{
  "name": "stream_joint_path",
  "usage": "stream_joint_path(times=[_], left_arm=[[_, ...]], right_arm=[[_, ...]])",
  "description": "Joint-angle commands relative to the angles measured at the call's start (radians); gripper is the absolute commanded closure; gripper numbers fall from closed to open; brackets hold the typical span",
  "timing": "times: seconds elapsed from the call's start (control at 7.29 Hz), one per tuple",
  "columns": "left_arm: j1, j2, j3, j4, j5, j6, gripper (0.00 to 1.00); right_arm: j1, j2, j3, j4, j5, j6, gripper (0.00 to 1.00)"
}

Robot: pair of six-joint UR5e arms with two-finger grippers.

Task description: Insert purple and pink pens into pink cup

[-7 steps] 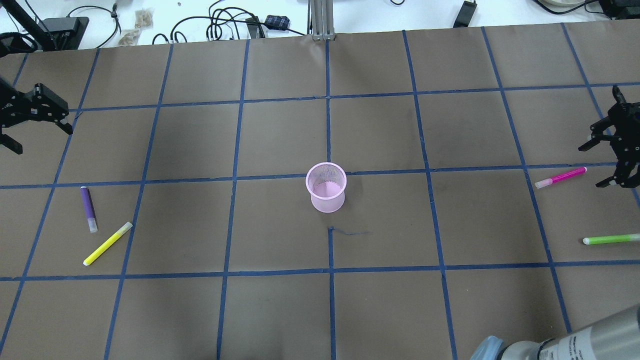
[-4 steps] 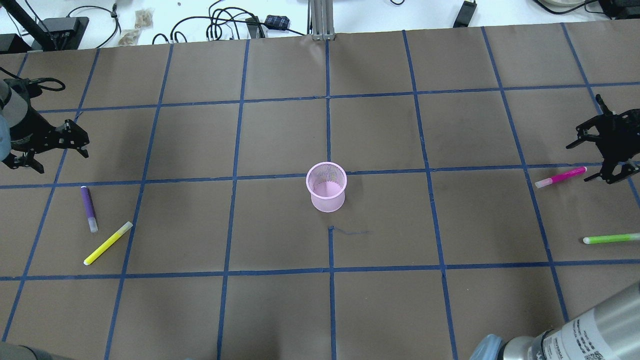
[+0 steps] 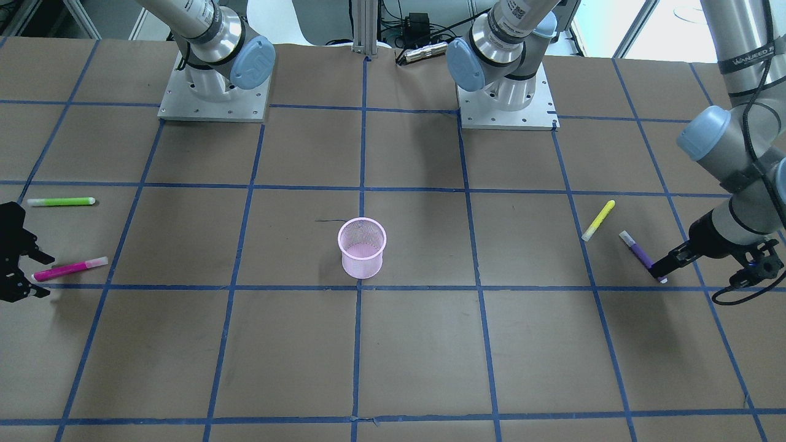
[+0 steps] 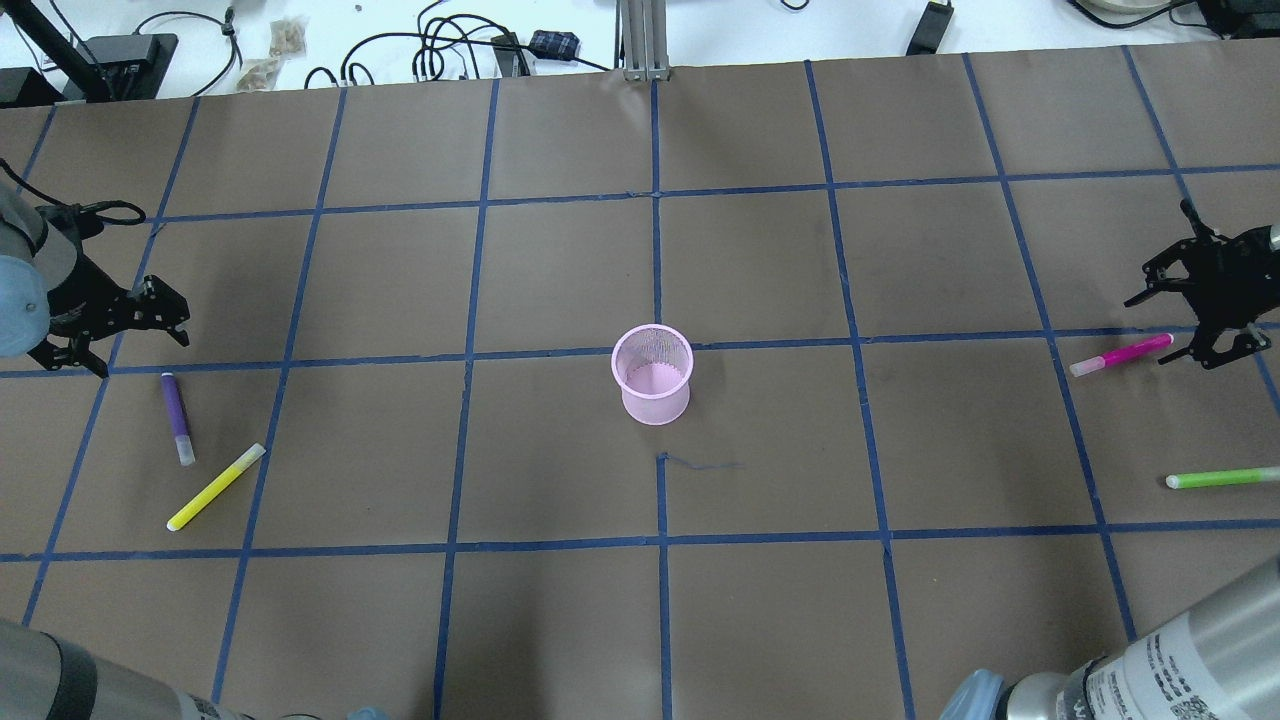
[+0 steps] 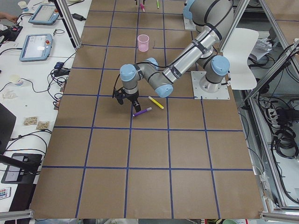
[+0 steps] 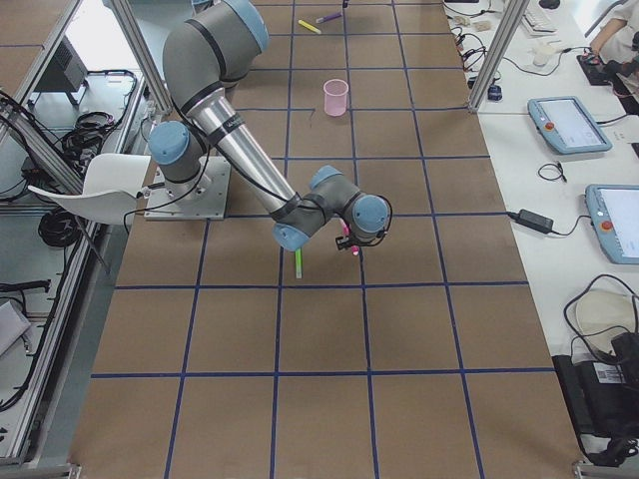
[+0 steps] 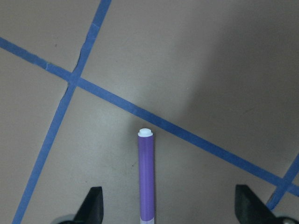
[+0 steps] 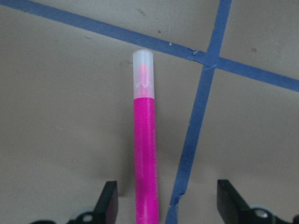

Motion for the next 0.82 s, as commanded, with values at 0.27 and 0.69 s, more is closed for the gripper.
stream_joint_path(times=[0.27,0.69], left_arm=[[0.037,-0.078,0.008,0.03,-0.021,0.013,0.01],[0.037,-0.101,0.012,0.041,-0.021,0.019,0.26]], right_arm=[[0.0,0.001,0.0,0.001,-0.001,0.001,0.66],[0.0,-0.002,0.0,0.013,-0.003,0.025,1.0]])
